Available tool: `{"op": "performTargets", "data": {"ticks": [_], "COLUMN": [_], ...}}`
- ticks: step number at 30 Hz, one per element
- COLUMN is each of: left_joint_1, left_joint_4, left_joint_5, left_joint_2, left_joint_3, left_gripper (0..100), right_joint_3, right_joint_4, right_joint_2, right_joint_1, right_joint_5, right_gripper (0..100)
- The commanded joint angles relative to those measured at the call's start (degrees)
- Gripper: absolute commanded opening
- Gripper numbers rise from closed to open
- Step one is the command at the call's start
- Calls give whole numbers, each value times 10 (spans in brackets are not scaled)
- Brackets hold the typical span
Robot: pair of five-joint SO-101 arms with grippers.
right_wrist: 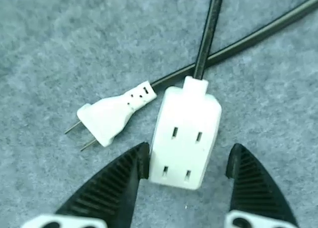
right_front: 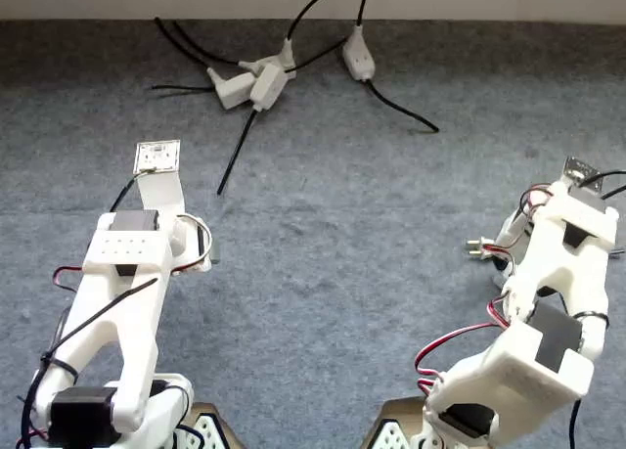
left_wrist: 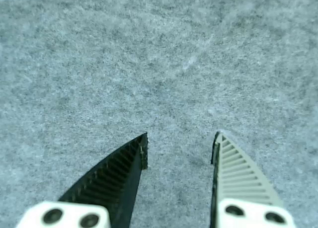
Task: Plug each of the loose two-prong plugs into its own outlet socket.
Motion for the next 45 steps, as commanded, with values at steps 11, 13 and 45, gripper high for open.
{"op": "performTargets", "data": {"ticks": [11,13,45], "left_joint_1": [-5,-5,-18], "left_joint_4": [-6,-6,-10], "left_joint_5": [2,2,4], "left_joint_2": [-22,-22,-19], "left_joint_3": [-1,-1,-1], "left_gripper": [221,221,221], "right_joint_3": [58,45,-95], "right_joint_4": [-113,-111,-258], "right_joint_2": [-18,-18,-12], "right_joint_1": [7,2,-599], "right_joint_5": [-3,-3,-318], "right_gripper": [33,28,22]}}
